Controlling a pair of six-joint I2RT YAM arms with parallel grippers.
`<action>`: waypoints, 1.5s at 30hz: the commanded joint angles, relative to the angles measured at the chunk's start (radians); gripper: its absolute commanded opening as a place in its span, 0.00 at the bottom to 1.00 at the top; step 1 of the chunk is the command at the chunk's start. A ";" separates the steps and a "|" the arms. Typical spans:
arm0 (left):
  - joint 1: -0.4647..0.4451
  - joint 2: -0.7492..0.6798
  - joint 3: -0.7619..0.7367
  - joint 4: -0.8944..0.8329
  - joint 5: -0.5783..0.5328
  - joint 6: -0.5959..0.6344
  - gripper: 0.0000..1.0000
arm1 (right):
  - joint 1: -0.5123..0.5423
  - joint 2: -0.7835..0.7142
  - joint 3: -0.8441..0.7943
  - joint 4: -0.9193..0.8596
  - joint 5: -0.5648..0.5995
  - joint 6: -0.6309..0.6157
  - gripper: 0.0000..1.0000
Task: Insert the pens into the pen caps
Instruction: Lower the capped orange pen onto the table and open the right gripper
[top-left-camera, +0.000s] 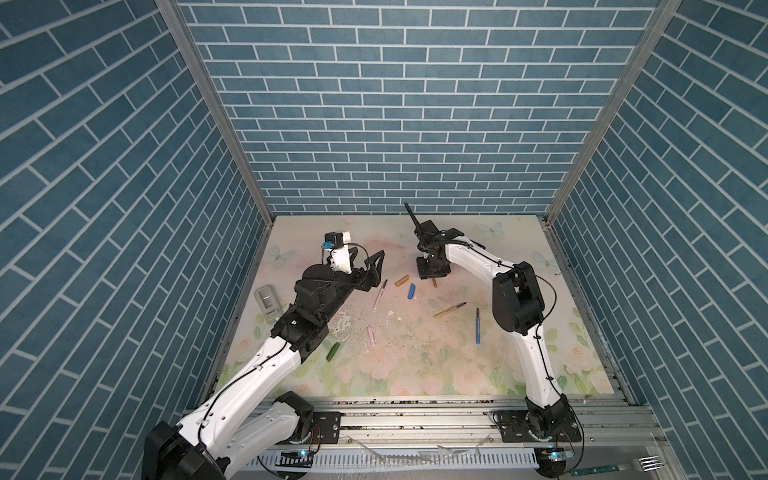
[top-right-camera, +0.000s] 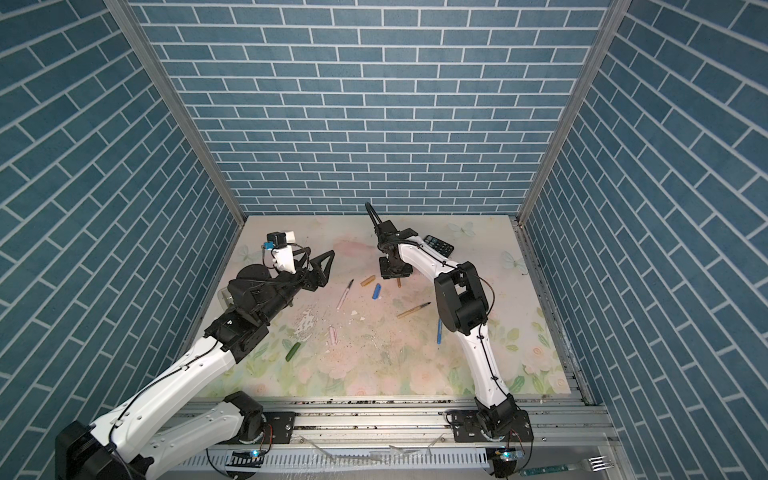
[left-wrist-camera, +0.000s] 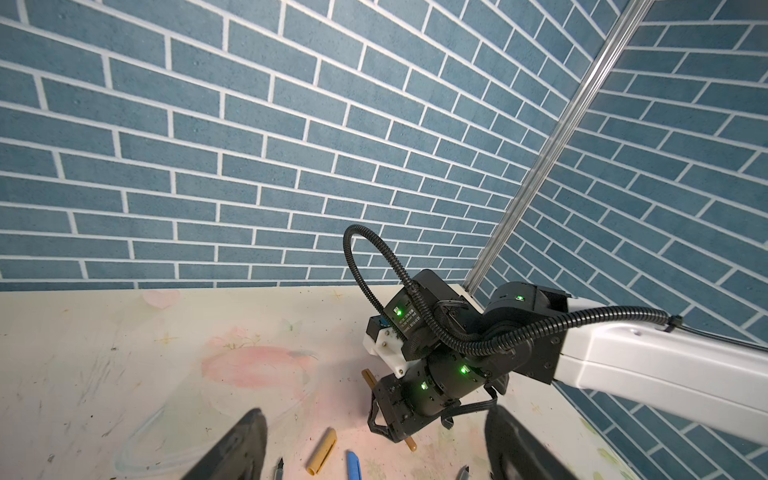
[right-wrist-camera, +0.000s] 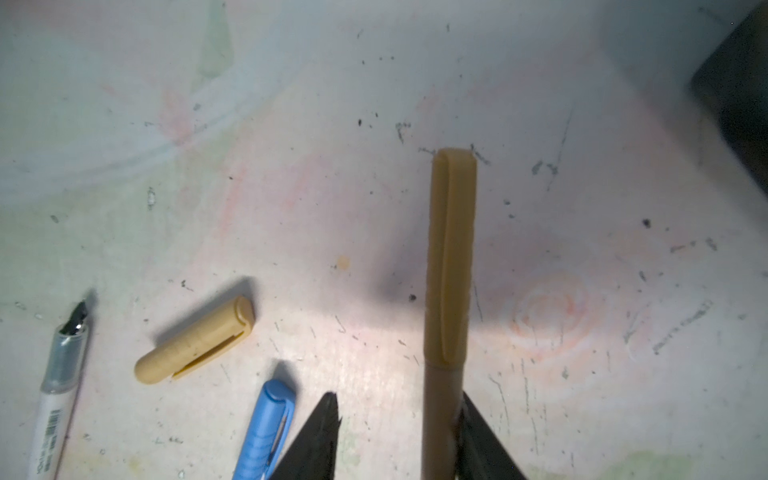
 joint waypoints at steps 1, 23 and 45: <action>0.005 0.001 0.000 0.015 0.017 -0.004 0.84 | -0.005 -0.017 0.035 -0.055 0.020 -0.007 0.47; 0.009 0.004 -0.001 0.022 0.038 -0.010 0.84 | 0.015 0.127 0.184 -0.180 0.192 -0.068 0.49; 0.017 0.063 0.032 -0.118 -0.144 -0.033 0.82 | 0.049 -0.493 -0.391 0.210 0.112 0.000 0.40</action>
